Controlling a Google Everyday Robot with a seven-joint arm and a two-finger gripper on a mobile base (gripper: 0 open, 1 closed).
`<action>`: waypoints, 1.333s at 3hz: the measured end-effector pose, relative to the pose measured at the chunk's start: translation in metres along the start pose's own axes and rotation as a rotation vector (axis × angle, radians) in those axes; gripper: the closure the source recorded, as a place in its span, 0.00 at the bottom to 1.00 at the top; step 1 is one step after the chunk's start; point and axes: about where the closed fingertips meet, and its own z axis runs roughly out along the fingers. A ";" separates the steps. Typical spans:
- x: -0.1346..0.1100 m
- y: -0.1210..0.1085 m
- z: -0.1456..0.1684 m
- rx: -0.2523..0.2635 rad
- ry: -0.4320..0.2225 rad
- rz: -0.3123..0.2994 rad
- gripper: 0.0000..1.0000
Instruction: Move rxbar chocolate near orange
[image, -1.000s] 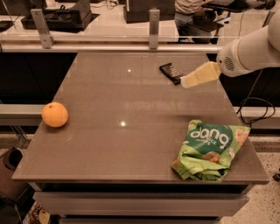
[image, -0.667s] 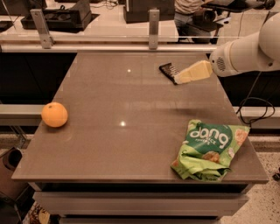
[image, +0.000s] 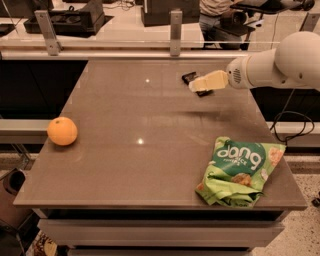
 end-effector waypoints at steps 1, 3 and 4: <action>0.004 -0.004 0.020 0.012 0.001 0.020 0.00; 0.012 -0.006 0.051 0.012 0.010 0.039 0.00; 0.019 -0.001 0.071 -0.004 0.009 0.058 0.00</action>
Offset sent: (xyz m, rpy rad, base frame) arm 0.0388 0.0073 -0.0385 0.0149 0.0199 -0.0569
